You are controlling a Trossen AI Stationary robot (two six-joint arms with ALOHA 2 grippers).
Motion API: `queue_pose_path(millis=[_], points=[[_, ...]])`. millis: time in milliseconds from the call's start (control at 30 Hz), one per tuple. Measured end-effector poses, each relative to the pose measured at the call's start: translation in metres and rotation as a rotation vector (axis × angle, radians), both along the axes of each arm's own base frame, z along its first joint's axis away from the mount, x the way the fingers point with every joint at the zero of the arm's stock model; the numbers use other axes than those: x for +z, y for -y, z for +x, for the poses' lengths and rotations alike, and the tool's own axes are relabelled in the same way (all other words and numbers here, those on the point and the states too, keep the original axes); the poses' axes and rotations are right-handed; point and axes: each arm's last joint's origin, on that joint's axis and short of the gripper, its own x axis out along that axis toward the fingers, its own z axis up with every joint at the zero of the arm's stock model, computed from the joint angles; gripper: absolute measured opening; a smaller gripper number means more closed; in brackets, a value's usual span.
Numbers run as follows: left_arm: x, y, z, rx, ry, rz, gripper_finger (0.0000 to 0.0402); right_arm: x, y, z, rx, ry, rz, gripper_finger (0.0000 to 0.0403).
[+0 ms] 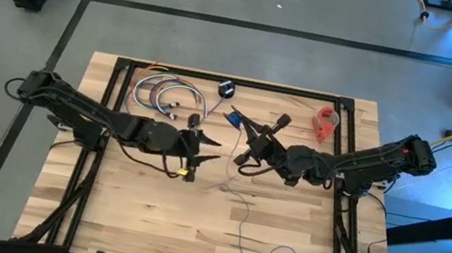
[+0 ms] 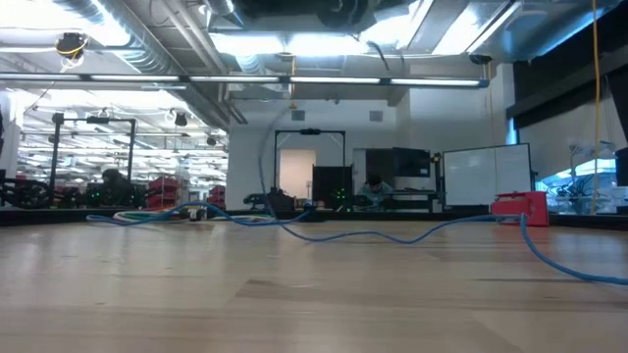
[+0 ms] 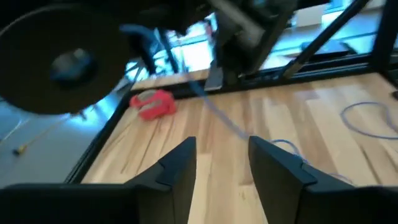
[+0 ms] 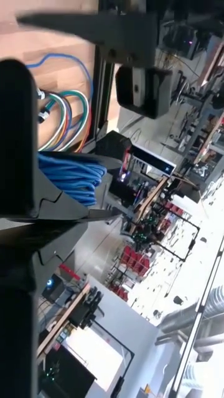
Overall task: Coil cords
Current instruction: Coil the blue wire onto the black spool
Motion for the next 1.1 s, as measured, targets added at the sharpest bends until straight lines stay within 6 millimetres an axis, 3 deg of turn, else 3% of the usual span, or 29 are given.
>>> queue_pose_path(millis=[167,400,700,800,1100], points=[[-0.014,-0.009,0.006,0.043,-0.069,-0.031,0.0132,0.000,0.000,0.000,0.000,0.000,0.000,0.0005],[-0.037,-0.018,0.019,-0.110,-0.177,-0.157,0.0131,0.008,0.000,-0.001,-0.018,0.029,-0.047,0.0005],[-0.049,-0.021,0.025,-0.117,-0.205,-0.280,0.0131,0.012,0.002,-0.003,-0.087,0.017,-0.091,0.0005],[-0.054,-0.018,0.028,-0.194,-0.224,-0.329,0.0131,0.012,0.002,-0.003,-0.089,0.011,-0.098,0.0005],[-0.068,-0.023,0.049,-0.213,-0.209,-0.384,0.0131,0.014,0.003,-0.004,-0.116,0.001,-0.105,0.0005]])
